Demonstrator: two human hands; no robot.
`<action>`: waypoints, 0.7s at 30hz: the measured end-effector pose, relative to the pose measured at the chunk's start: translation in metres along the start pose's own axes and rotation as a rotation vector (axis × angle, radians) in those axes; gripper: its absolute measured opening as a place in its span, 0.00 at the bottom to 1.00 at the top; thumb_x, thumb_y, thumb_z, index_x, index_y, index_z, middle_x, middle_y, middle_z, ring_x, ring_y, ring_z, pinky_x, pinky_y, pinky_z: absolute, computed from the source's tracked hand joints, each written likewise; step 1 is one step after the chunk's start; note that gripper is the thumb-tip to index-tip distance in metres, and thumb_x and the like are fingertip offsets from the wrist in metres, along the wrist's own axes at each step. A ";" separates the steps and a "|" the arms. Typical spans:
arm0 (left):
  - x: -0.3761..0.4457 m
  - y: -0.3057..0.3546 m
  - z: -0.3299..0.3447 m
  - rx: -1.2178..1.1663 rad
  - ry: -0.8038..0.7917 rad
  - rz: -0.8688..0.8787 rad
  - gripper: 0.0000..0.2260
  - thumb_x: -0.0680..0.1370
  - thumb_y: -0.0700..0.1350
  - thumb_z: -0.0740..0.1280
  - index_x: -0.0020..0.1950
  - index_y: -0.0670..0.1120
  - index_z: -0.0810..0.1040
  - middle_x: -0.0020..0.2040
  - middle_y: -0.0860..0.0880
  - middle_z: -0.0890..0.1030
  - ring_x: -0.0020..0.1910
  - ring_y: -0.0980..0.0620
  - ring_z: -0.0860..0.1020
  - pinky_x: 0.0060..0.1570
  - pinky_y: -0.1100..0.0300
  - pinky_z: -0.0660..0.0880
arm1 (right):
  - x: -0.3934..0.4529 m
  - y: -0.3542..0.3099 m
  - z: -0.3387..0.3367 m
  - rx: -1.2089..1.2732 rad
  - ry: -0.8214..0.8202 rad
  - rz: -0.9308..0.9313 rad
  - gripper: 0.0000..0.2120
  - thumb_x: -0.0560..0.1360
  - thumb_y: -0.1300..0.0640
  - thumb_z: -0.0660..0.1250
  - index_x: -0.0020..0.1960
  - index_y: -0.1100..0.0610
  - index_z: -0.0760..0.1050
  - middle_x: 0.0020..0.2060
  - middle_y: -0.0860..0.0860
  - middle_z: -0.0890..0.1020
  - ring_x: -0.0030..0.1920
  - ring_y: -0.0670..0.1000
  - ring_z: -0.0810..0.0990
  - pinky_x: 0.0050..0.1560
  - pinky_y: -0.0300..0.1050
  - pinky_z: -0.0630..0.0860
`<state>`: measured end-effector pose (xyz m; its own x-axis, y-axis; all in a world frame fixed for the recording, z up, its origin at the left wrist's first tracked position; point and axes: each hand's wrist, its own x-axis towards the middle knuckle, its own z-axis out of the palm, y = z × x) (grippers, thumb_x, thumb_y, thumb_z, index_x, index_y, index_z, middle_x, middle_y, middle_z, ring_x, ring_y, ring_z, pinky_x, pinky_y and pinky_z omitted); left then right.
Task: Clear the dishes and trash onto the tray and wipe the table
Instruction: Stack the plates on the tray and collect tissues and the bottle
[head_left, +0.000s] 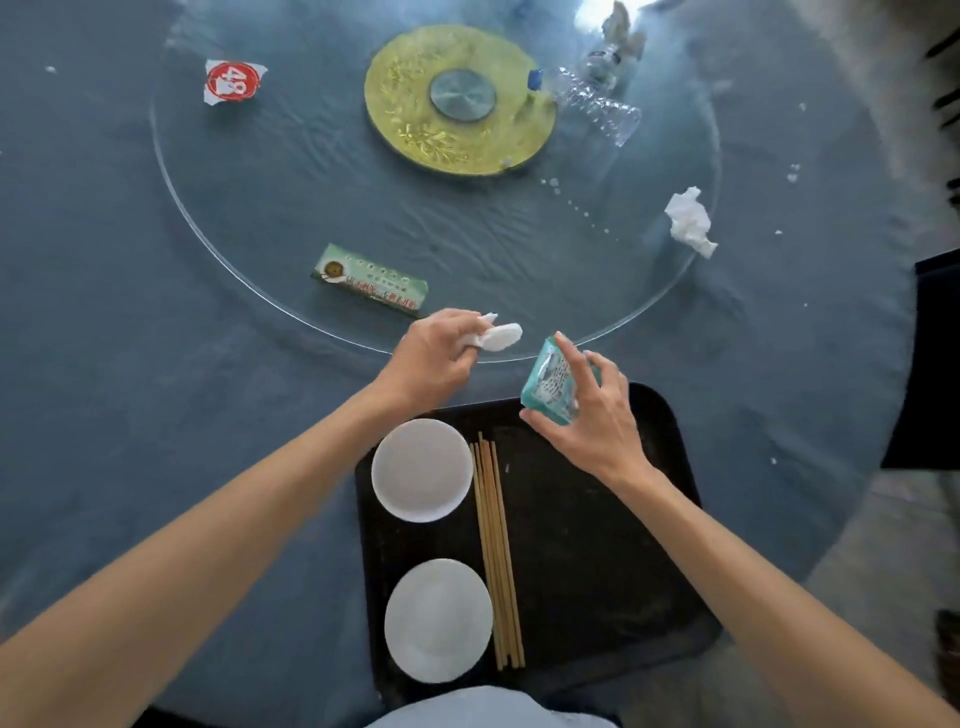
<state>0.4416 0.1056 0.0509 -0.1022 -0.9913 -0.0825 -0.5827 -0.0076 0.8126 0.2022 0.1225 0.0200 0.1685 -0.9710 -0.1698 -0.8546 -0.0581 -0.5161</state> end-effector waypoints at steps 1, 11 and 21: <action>-0.004 0.009 0.013 0.000 -0.049 0.013 0.15 0.76 0.32 0.66 0.61 0.39 0.83 0.64 0.42 0.81 0.65 0.45 0.78 0.69 0.54 0.71 | -0.011 0.012 -0.004 -0.009 0.015 0.035 0.49 0.69 0.40 0.78 0.81 0.39 0.54 0.72 0.56 0.67 0.74 0.58 0.63 0.65 0.59 0.73; -0.060 0.020 0.170 0.200 -0.141 -0.025 0.20 0.81 0.35 0.63 0.73 0.43 0.74 0.79 0.46 0.67 0.81 0.44 0.58 0.77 0.49 0.62 | -0.052 0.127 -0.010 -0.090 -0.074 0.080 0.52 0.67 0.41 0.80 0.82 0.48 0.54 0.77 0.54 0.63 0.77 0.57 0.60 0.73 0.59 0.68; -0.092 0.029 0.226 0.519 -0.102 -0.111 0.37 0.79 0.52 0.66 0.83 0.56 0.49 0.84 0.52 0.42 0.82 0.44 0.38 0.78 0.41 0.46 | -0.059 0.173 -0.026 -0.086 -0.274 -0.173 0.55 0.70 0.41 0.79 0.84 0.42 0.46 0.84 0.54 0.44 0.83 0.58 0.44 0.78 0.59 0.59</action>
<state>0.2517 0.2264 -0.0487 -0.0800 -0.9702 -0.2285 -0.9136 -0.0203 0.4061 0.0317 0.1639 -0.0367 0.4302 -0.8472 -0.3118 -0.8384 -0.2470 -0.4859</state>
